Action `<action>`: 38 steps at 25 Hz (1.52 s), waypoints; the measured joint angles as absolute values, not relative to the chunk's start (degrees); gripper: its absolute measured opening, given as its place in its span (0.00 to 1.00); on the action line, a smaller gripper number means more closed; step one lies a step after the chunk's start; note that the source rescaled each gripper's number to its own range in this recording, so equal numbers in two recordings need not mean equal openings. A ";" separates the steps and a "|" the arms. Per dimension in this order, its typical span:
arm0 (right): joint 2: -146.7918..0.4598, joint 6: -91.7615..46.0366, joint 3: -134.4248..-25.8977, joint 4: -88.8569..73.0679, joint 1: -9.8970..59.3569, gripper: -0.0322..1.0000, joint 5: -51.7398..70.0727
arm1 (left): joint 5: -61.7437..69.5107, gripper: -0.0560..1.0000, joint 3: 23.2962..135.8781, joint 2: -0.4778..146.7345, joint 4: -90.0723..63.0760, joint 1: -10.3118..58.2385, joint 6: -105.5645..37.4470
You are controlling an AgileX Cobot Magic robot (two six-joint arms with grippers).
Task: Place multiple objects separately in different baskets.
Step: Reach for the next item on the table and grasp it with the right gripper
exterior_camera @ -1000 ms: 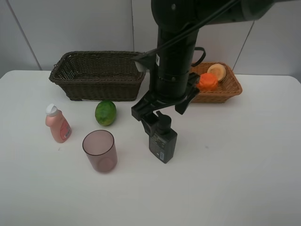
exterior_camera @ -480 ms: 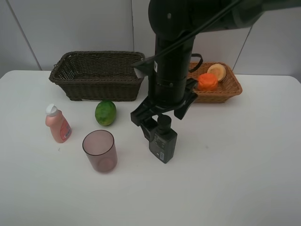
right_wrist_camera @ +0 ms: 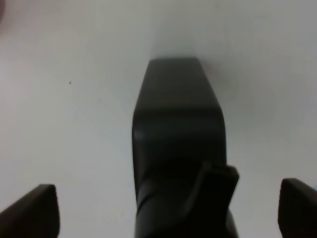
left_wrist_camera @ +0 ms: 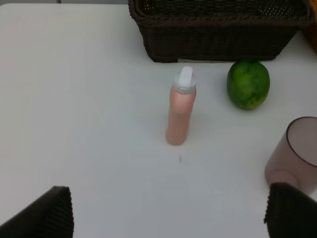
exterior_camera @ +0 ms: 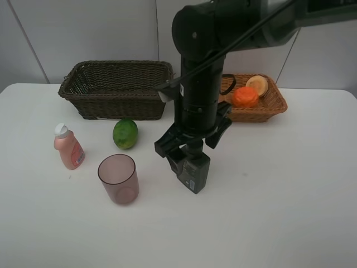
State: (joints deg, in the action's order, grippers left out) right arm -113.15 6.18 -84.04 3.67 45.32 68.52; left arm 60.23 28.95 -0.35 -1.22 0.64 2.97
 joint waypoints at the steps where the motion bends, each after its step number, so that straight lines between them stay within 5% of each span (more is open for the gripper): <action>1: -113.42 6.18 -84.04 3.67 45.32 0.99 68.28 | 60.23 1.00 28.95 -0.35 -1.22 0.64 2.97; 38: -115.55 6.12 -81.21 3.93 45.27 0.97 62.38 | 60.23 1.00 28.95 -0.35 -1.22 0.64 2.97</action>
